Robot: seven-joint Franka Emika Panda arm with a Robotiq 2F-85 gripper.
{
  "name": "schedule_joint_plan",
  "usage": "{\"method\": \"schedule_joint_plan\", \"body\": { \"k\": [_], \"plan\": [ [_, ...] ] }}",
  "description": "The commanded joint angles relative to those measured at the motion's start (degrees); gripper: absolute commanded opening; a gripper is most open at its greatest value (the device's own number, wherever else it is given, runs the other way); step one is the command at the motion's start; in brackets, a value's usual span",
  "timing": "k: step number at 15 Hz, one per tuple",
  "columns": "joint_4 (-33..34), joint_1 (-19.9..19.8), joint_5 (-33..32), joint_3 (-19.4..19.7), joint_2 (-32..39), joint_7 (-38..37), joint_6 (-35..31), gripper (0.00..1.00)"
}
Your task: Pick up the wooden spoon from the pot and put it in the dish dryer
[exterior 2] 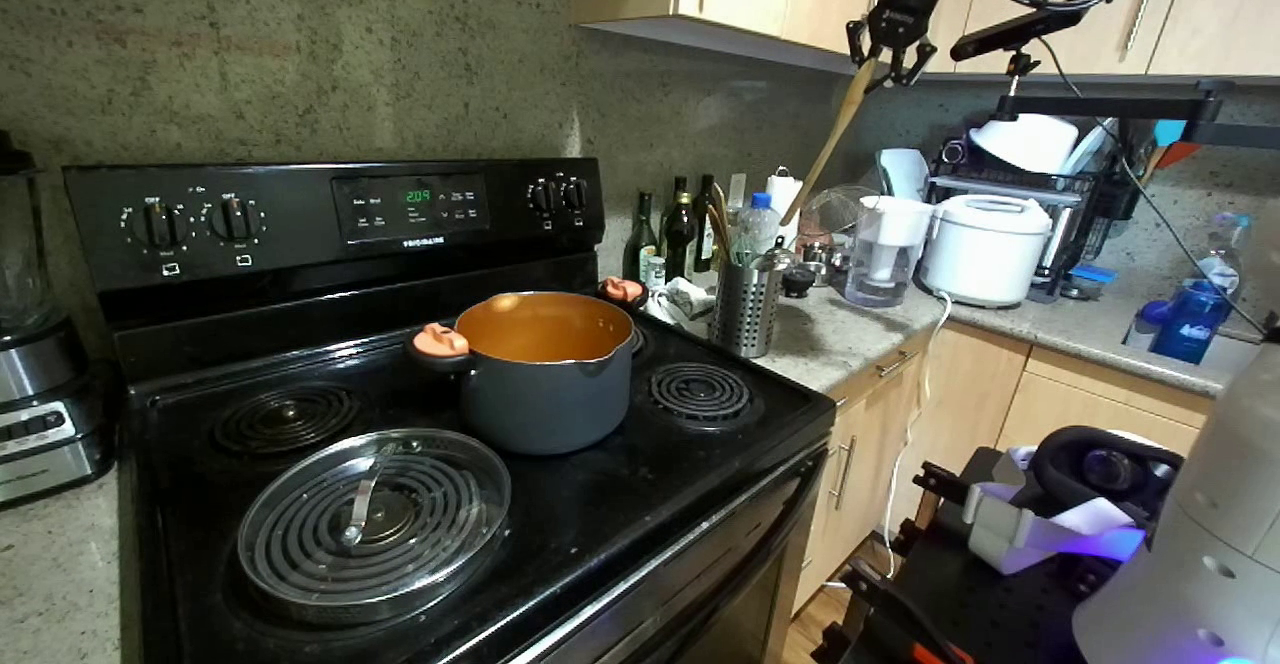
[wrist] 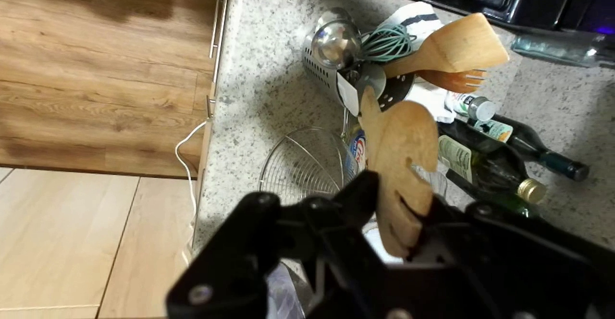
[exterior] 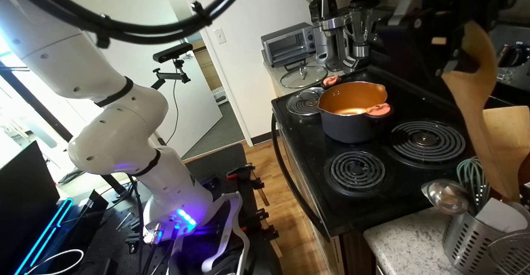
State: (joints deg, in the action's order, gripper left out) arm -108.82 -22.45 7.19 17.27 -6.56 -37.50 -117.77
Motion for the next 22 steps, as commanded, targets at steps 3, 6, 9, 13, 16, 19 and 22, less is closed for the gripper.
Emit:
{"method": "schedule_joint_plan", "body": {
  "k": [3,6,9,13,16,19,22],
  "plan": [
    [1.2,0.79,0.06,0.26,-1.95,-1.17,1.03,0.03],
    [1.2,1.45,1.17,0.2,-0.82,0.01,0.43,0.03],
    [1.16,2.39,2.66,0.12,0.33,0.97,-1.31,0.03],
    [1.68,3.06,1.45,-0.12,1.51,-1.24,-1.01,0.03],
    [2.13,3.03,0.76,0.0,2.64,-2.03,-0.53,0.03],
    [2.24,2.99,0.85,0.26,3.6,-1.72,0.33,0.03],
    [2.23,2.97,0.32,0.39,4.79,-2.36,0.89,0.03]
  ]
}}
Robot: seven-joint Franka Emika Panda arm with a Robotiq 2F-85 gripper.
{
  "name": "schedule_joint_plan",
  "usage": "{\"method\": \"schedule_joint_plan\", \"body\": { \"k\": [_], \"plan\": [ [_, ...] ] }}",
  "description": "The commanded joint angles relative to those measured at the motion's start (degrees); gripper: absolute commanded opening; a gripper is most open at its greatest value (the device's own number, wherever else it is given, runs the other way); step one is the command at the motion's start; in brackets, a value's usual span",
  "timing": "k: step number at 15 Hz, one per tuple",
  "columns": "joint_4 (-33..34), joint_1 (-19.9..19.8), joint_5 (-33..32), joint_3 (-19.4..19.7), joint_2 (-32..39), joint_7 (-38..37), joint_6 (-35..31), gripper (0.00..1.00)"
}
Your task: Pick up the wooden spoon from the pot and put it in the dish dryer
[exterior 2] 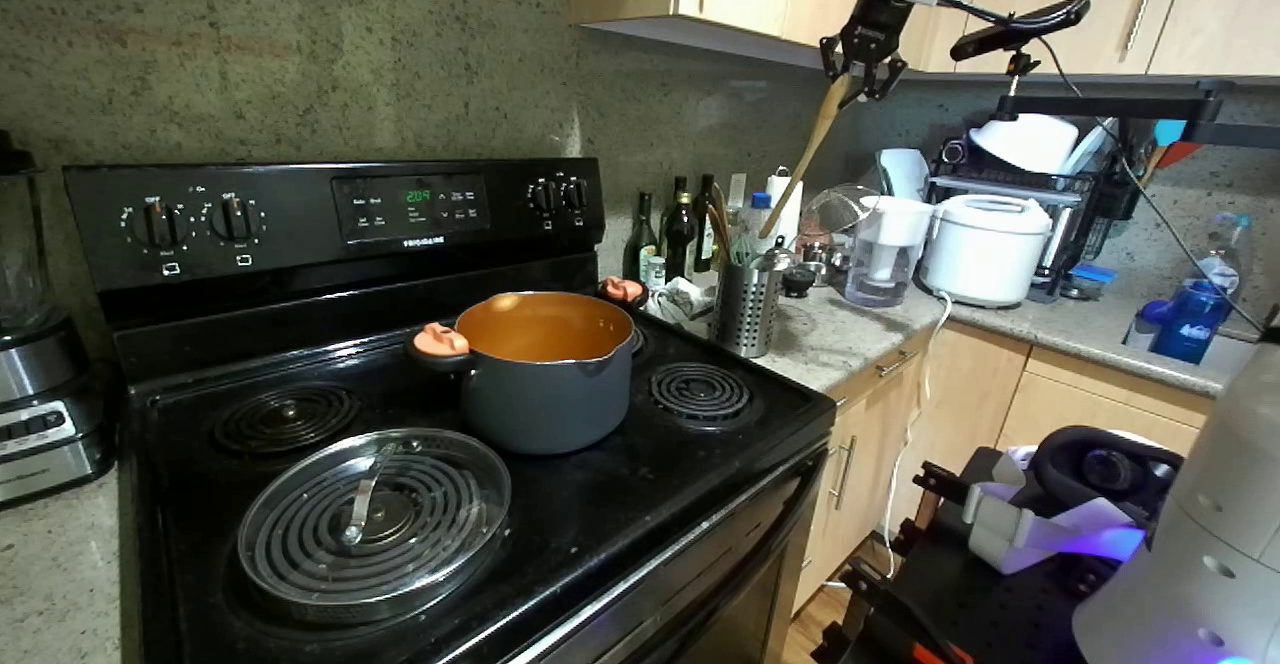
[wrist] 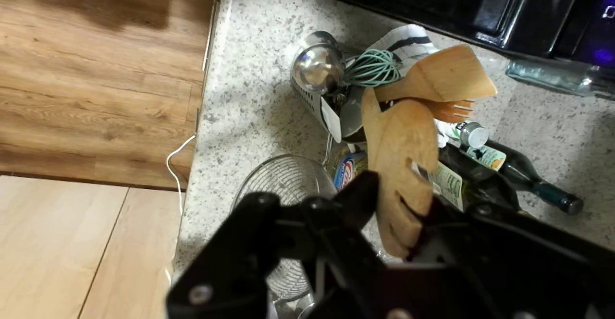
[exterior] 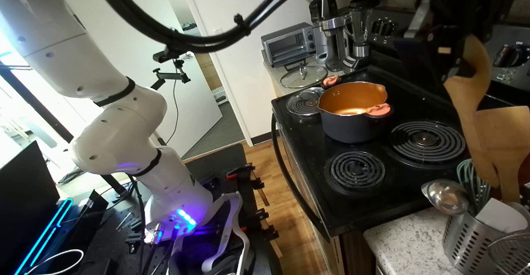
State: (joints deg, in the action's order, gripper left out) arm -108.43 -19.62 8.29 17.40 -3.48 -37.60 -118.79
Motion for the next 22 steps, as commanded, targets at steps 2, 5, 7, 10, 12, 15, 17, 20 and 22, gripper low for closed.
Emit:
{"method": "schedule_joint_plan", "body": {
  "k": [2,5,7,10,12,15,17,20,22],
  "plan": [
    [1.86,0.24,-1.02,0.3,2.66,-2.41,1.86,0.03],
    [2.03,0.33,-1.71,0.42,4.29,-2.97,1.45,0.03],
    [2.18,0.36,-2.28,0.54,5.22,-3.92,1.24,0.03],
    [2.86,0.38,-2.81,0.8,6.47,-4.96,1.13,0.03],
    [3.44,0.37,-2.7,0.99,7.16,-5.11,1.04,0.03],
    [4.36,0.39,-2.56,1.18,7.91,-5.58,0.81,0.03],
    [5.08,0.35,-2.42,1.32,8.44,-5.51,0.74,0.03],
    [5.92,0.32,-2.29,1.54,9.12,-5.43,0.72,0.03],
    [6.31,0.32,-2.25,1.69,9.6,-5.42,0.69,0.03]
  ]
}}
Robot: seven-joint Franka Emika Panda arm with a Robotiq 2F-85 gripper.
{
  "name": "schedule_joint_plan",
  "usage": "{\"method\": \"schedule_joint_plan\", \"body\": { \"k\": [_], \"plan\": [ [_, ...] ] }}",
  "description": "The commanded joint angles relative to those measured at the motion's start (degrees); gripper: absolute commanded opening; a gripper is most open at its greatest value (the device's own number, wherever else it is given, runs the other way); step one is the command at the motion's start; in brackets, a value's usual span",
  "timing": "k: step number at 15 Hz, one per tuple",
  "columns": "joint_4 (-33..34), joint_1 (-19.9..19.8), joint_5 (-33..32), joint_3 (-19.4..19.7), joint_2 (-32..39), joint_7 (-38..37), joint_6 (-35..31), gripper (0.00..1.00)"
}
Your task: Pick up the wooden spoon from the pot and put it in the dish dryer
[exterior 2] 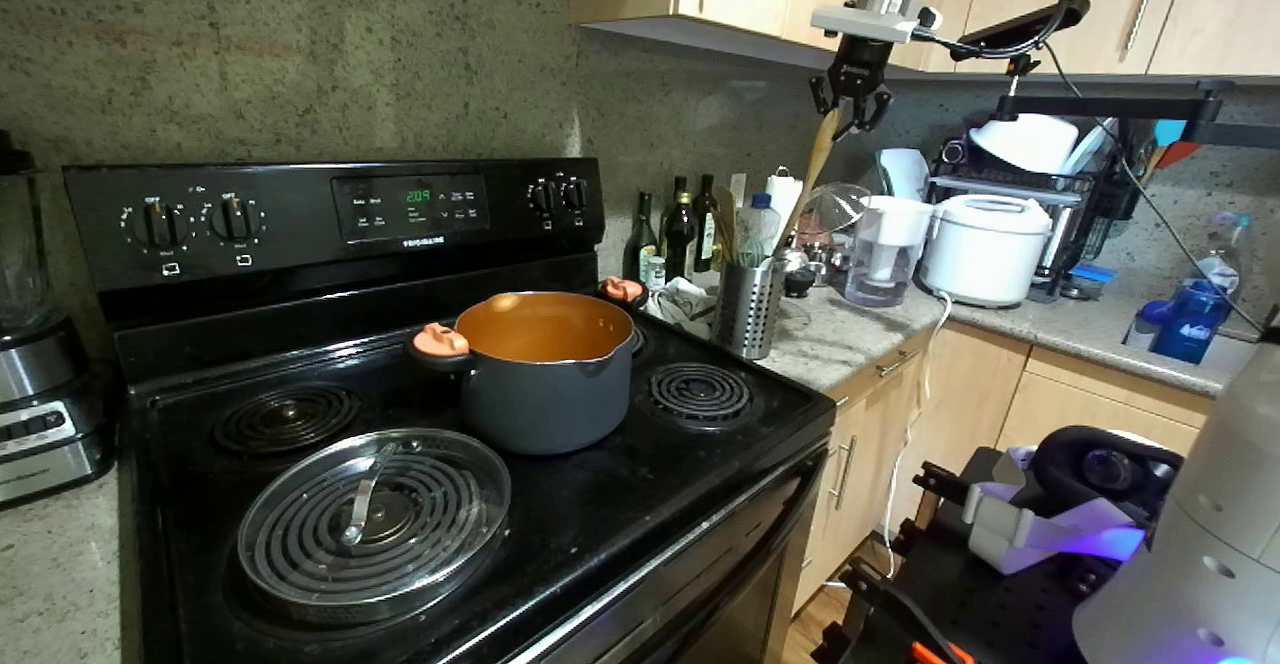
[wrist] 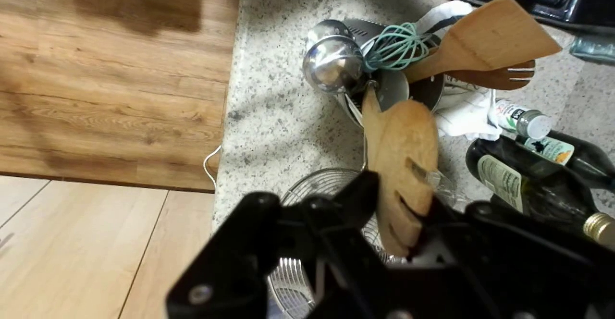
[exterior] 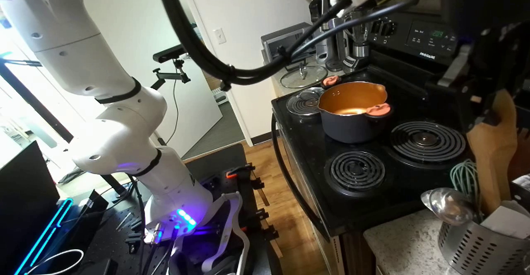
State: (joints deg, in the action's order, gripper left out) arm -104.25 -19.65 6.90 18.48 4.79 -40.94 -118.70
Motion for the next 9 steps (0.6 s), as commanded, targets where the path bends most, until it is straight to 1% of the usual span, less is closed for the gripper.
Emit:
{"method": "schedule_joint_plan", "body": {
  "k": [1,9],
  "plan": [
    [2.33,0.34,-0.7,0.67,1.75,-2.04,0.64,0.03],
    [2.64,1.52,0.92,-0.04,2.61,-1.43,-0.1,0.03]
  ]
}}
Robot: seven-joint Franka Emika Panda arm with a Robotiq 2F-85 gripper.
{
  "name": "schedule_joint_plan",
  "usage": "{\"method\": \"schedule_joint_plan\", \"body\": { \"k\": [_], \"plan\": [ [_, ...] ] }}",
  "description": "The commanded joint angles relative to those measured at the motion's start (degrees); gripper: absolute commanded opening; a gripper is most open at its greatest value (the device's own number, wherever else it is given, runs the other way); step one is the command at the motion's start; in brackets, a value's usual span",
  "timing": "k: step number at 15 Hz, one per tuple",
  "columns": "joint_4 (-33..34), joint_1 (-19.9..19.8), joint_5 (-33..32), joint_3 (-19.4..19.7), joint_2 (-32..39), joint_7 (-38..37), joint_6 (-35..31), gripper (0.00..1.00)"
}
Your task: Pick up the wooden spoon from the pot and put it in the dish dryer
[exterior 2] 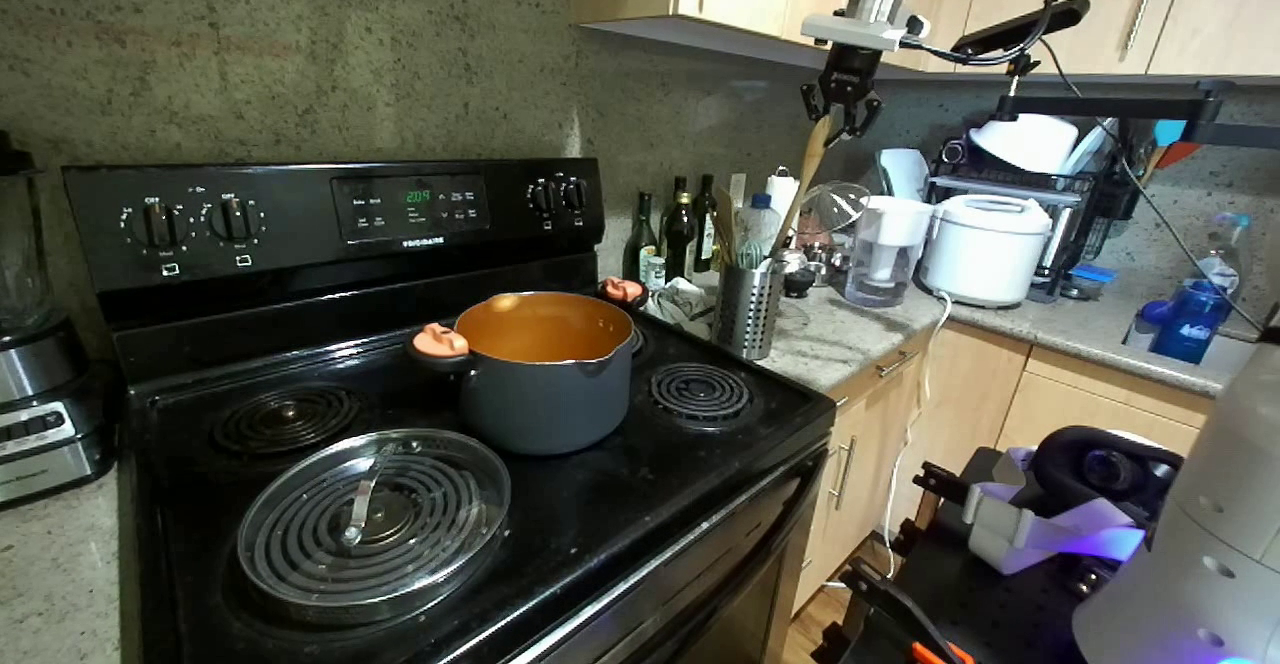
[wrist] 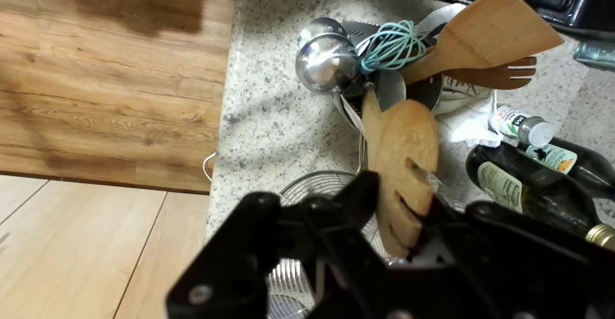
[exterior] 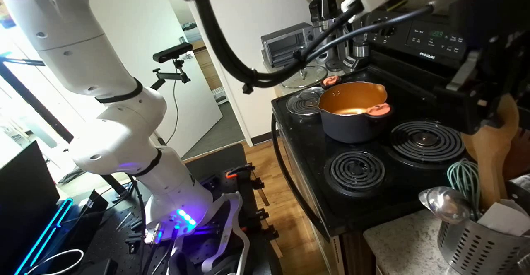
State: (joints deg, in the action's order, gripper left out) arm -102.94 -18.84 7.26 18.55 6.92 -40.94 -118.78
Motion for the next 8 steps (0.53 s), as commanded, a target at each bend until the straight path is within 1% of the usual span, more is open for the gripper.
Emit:
{"method": "schedule_joint_plan", "body": {
  "k": [1,8],
  "plan": [
    [1.39,0.84,0.61,-0.16,0.51,-1.39,0.01,0.03],
    [4.26,1.59,0.88,-0.13,3.22,-4.11,2.53,0.03]
  ]
}}
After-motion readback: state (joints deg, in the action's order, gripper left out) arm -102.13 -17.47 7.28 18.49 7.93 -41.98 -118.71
